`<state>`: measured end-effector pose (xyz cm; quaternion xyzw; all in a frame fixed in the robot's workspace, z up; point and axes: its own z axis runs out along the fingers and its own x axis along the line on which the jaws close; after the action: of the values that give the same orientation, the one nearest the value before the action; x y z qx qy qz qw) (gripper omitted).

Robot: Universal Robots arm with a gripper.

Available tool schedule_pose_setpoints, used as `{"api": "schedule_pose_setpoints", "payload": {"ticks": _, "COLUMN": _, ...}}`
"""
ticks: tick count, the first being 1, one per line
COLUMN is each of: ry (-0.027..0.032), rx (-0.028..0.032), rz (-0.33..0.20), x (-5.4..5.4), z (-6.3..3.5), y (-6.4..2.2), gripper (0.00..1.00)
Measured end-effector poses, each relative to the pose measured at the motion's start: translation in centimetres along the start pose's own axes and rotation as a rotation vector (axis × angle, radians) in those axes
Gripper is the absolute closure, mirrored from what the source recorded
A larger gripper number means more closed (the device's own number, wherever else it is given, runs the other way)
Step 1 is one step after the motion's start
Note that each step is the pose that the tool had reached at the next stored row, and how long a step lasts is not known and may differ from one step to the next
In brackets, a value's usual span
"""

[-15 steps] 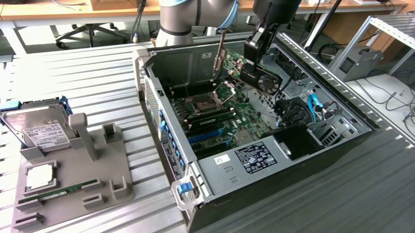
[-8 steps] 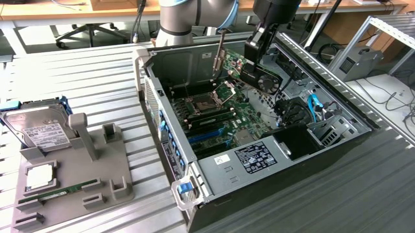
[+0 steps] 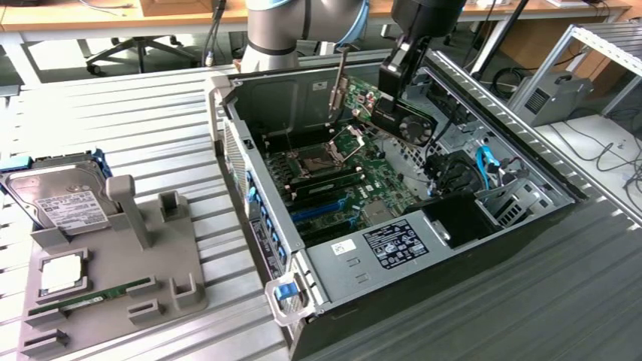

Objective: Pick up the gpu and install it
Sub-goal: 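Insert the gpu into the slot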

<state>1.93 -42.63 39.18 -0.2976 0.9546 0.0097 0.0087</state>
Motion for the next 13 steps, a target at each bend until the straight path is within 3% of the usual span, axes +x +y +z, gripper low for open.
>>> {"api": "schedule_pose_setpoints", "payload": {"ticks": 13, "ry": 0.0006, "rx": -0.0009, "rz": -0.042, "x": 0.00, "z": 0.00, "y": 0.00, "gripper": 0.74}}
